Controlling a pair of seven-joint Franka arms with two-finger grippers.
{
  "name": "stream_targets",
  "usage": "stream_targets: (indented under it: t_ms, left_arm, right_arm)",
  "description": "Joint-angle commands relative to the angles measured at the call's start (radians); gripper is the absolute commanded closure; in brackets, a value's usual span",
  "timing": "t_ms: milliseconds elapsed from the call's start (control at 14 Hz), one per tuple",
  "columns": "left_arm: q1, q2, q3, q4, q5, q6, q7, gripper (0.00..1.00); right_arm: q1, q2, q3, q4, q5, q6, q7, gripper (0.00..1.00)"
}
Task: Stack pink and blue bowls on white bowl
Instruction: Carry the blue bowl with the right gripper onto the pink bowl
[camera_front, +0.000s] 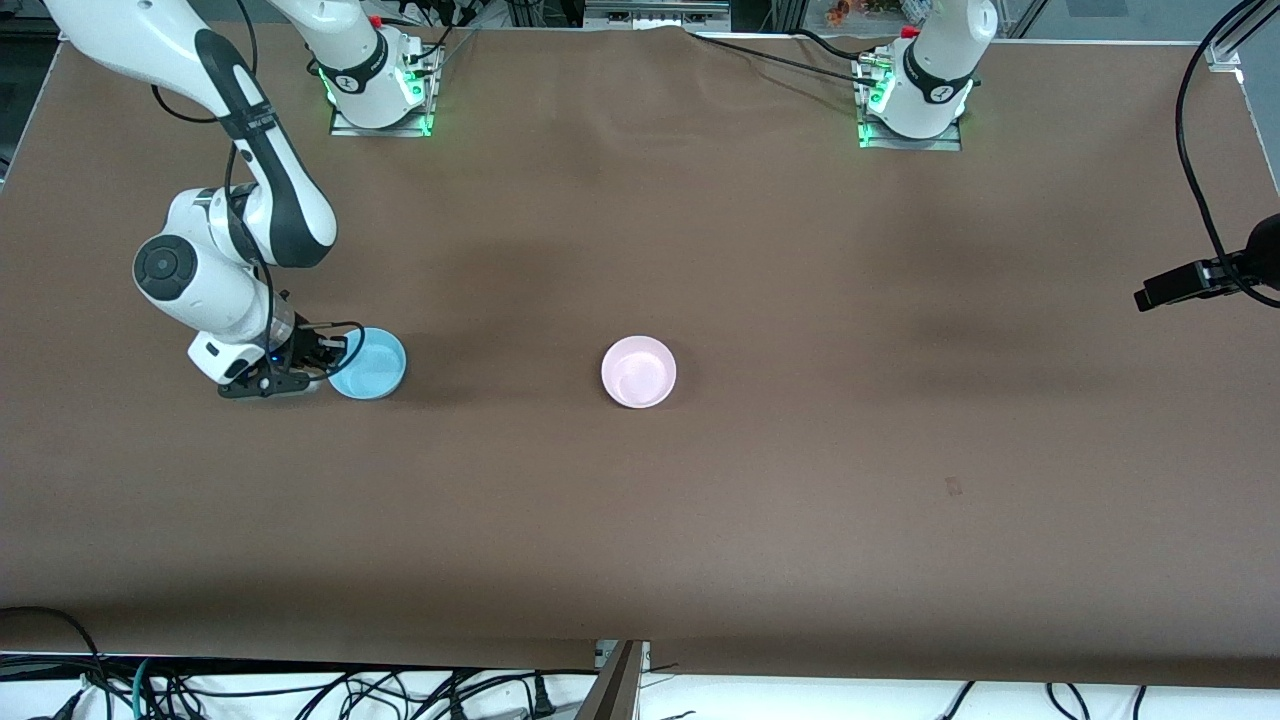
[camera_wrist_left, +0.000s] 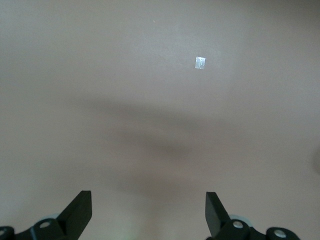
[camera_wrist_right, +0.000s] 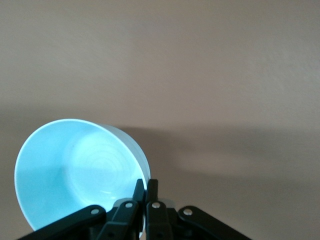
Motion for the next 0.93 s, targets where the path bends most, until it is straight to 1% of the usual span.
stream_targets:
  t_ms: [0, 71, 214, 429, 643, 857]
  left_arm:
    - [0.005, 0.008, -0.001, 0.024, -0.015, -0.018, 0.020, 0.00]
    - [0.005, 0.008, -0.001, 0.024, -0.017, -0.018, 0.020, 0.00]
    - [0.005, 0.009, -0.001, 0.024, -0.017, -0.018, 0.020, 0.00]
    - [0.007, 0.009, 0.001, 0.024, -0.017, -0.018, 0.020, 0.00]
    - [0.007, 0.009, 0.001, 0.024, -0.017, -0.018, 0.020, 0.00]
    - [0.007, 0.009, 0.001, 0.024, -0.017, -0.018, 0.020, 0.00]
  right_arm:
    - [0.062, 0.011, 0.026, 0.180, -0.007, -0.173, 0.147, 1.00]
    - [0.093, 0.026, 0.024, 0.223, -0.008, -0.200, 0.200, 1.00]
    - [0.158, 0.051, 0.026, 0.280, -0.008, -0.204, 0.326, 1.00]
    - [0.270, 0.124, 0.024, 0.398, -0.011, -0.209, 0.533, 1.00]
    - [0.392, 0.208, 0.023, 0.495, -0.089, -0.214, 0.740, 1.00]
    - [0.487, 0.285, 0.023, 0.561, -0.139, -0.212, 0.911, 1.00]
